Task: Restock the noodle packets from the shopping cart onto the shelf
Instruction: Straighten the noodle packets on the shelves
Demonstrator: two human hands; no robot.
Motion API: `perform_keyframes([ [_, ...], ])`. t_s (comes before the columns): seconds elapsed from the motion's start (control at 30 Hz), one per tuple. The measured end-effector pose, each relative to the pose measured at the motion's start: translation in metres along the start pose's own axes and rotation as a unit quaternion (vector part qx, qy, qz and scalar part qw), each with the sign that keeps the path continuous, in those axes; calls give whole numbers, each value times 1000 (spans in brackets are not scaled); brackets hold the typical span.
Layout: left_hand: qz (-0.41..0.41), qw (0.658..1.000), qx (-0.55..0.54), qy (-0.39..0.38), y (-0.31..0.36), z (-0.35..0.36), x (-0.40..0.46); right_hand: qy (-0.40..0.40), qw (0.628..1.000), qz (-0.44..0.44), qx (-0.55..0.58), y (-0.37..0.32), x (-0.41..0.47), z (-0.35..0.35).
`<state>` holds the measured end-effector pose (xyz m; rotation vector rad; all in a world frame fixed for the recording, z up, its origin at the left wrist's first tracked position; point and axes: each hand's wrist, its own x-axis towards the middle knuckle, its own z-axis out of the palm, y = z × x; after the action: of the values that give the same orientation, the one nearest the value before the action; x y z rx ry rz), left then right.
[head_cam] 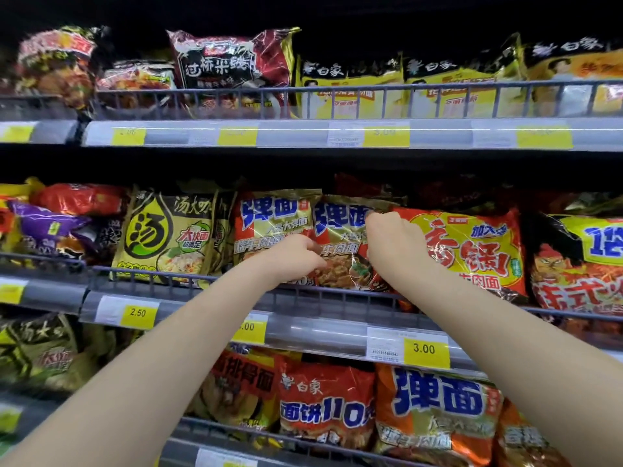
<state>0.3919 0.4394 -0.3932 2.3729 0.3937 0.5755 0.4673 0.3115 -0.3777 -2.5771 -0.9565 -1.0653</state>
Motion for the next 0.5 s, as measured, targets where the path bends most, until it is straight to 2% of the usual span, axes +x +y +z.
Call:
perform_keyframes([
  [0.27, 5, 999, 26, 29, -3, 6, 7, -36, 999, 16, -26, -10, 16, 19],
  [0.5, -10, 997, 62, 38, -4, 6, 12, -109, 990, 92, 5, -9, 31, 16],
])
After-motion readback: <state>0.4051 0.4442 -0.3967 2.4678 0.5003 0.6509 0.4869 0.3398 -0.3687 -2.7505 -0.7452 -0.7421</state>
